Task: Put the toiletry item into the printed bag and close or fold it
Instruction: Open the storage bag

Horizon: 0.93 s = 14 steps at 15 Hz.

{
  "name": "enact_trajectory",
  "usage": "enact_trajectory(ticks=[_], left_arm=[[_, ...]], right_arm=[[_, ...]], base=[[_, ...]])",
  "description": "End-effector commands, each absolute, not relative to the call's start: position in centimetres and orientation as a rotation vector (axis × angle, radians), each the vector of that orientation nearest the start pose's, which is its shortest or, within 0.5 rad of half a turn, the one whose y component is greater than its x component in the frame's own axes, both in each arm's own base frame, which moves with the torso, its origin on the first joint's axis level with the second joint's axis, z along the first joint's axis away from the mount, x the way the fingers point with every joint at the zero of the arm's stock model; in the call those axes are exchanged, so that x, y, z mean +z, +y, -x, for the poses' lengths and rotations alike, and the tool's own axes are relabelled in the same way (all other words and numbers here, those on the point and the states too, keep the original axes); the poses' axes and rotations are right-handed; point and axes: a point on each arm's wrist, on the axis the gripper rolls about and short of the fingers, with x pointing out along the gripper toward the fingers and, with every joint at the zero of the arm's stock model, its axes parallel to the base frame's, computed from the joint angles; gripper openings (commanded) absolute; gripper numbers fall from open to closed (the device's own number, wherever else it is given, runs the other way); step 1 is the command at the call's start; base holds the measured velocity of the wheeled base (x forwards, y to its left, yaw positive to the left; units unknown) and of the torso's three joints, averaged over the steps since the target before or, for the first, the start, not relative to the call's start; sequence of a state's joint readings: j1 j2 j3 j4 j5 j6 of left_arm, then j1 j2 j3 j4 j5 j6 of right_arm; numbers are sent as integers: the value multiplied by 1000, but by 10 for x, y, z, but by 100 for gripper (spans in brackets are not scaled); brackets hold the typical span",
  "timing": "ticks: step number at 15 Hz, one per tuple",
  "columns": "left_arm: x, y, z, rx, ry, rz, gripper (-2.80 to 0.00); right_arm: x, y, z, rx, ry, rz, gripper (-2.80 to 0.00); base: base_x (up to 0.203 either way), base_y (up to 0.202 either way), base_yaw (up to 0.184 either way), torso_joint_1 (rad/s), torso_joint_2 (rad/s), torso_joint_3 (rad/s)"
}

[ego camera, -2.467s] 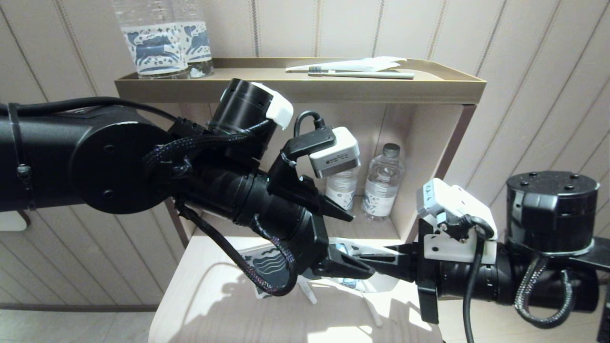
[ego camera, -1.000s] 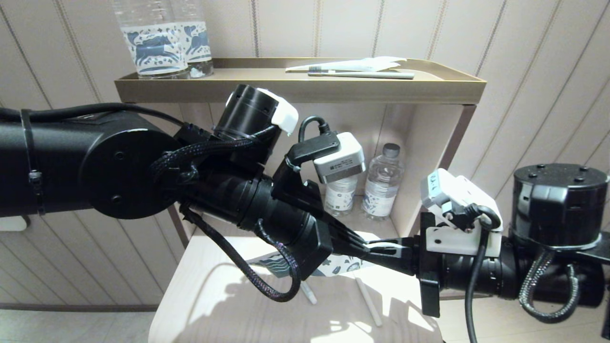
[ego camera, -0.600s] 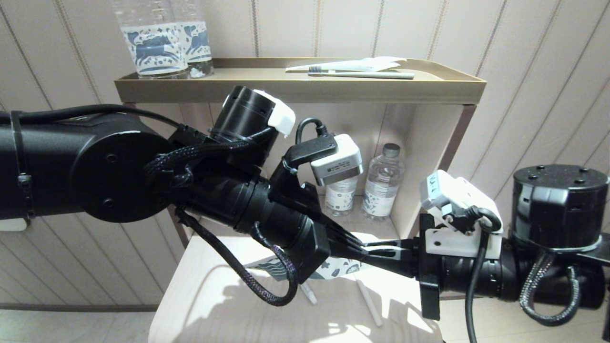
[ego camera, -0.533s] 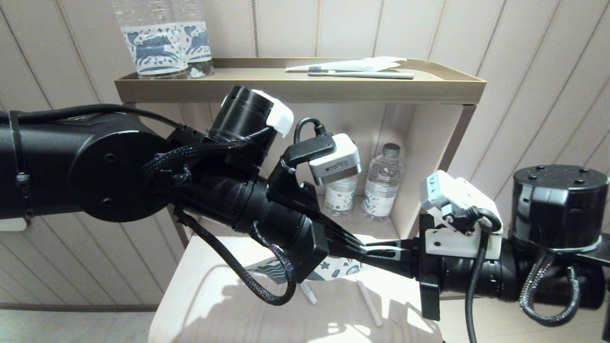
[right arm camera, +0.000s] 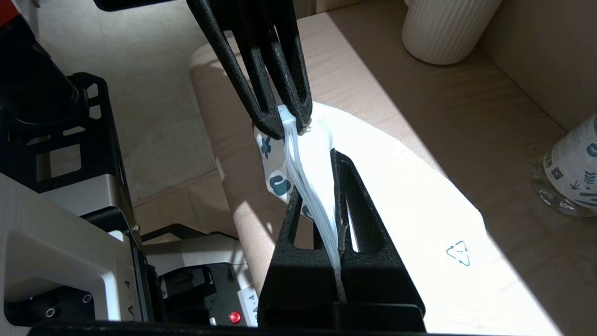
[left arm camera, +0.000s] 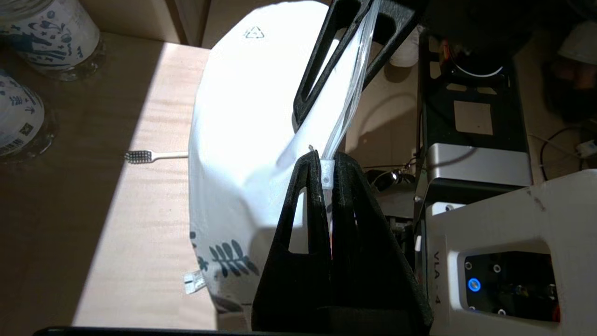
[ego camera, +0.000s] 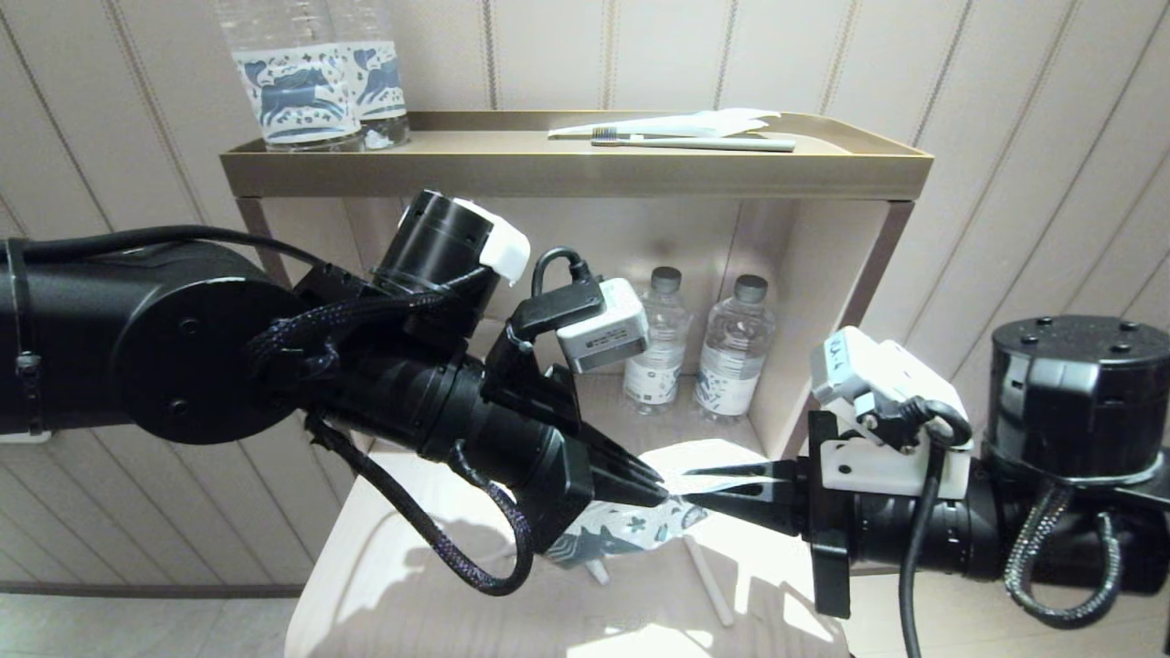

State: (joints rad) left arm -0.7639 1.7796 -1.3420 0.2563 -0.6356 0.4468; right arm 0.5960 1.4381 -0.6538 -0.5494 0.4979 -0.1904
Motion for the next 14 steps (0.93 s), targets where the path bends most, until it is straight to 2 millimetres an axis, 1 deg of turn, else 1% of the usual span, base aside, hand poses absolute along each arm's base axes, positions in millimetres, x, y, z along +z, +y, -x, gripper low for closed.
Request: enact_trajectory(ticks=[1, 3, 7, 10, 14], left_arm=[[219, -232, -227, -1480, 441, -402, -280], [214, -228, -227, -1469, 428, -400, -280], [213, -219, -224, -1451, 434, -399, -280], [213, -206, -222, -1426, 443, -389, -280], [208, -191, -217, -1402, 469, -381, -280]], right_arm=[[207, 139, -187, 1111, 129, 181, -280], [207, 139, -186, 1111, 126, 182, -280], [207, 139, -186, 1111, 124, 182, -280], [207, 139, -187, 1109, 125, 182, -280], [208, 139, -187, 1109, 125, 181, -280]], base=[[0, 0, 0, 0, 0, 0], [0, 0, 0, 0, 0, 0], [0, 0, 0, 0, 0, 0], [0, 0, 0, 0, 0, 0], [0, 0, 0, 0, 0, 0]])
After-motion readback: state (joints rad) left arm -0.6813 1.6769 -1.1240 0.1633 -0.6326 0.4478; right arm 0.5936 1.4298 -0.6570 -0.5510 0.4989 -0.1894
